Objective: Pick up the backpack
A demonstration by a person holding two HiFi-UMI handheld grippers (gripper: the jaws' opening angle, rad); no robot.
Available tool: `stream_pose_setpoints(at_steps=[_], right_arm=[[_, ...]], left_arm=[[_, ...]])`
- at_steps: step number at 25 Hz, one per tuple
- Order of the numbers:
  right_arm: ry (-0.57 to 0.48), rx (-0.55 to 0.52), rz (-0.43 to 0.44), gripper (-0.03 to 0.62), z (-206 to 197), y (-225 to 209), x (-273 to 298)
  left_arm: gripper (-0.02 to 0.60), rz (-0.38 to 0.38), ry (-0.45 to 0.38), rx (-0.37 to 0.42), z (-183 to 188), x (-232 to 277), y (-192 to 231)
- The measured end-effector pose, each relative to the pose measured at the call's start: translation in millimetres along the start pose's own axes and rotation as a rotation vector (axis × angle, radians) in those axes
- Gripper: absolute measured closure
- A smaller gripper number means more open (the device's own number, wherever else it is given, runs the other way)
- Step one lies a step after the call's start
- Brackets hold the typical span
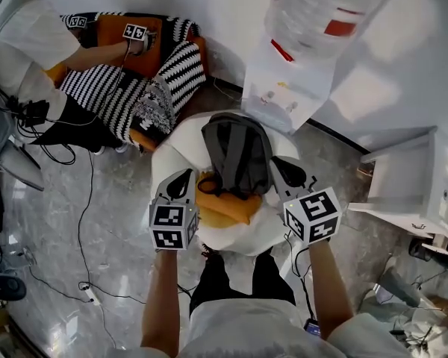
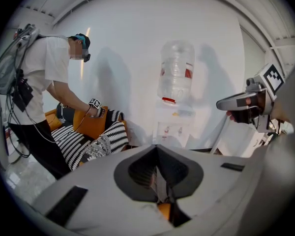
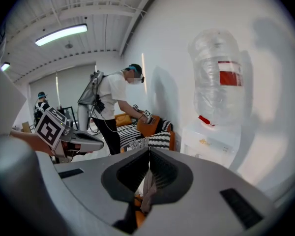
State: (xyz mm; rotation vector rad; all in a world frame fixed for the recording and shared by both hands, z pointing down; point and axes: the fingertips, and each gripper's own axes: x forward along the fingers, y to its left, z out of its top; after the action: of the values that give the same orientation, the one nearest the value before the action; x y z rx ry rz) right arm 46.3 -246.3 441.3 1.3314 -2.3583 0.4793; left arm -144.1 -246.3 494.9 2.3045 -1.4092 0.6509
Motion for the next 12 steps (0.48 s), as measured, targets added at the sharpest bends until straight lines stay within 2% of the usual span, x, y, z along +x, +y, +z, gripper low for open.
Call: stream_pose_setpoints(at_steps=[12], right_arm=[[0.080,0.063,0.026,0.589,-32.1,-14.9,39.8]], left_arm=[[0.536,0.000,0.078,-0.051,-28.7,39.2,9.4]])
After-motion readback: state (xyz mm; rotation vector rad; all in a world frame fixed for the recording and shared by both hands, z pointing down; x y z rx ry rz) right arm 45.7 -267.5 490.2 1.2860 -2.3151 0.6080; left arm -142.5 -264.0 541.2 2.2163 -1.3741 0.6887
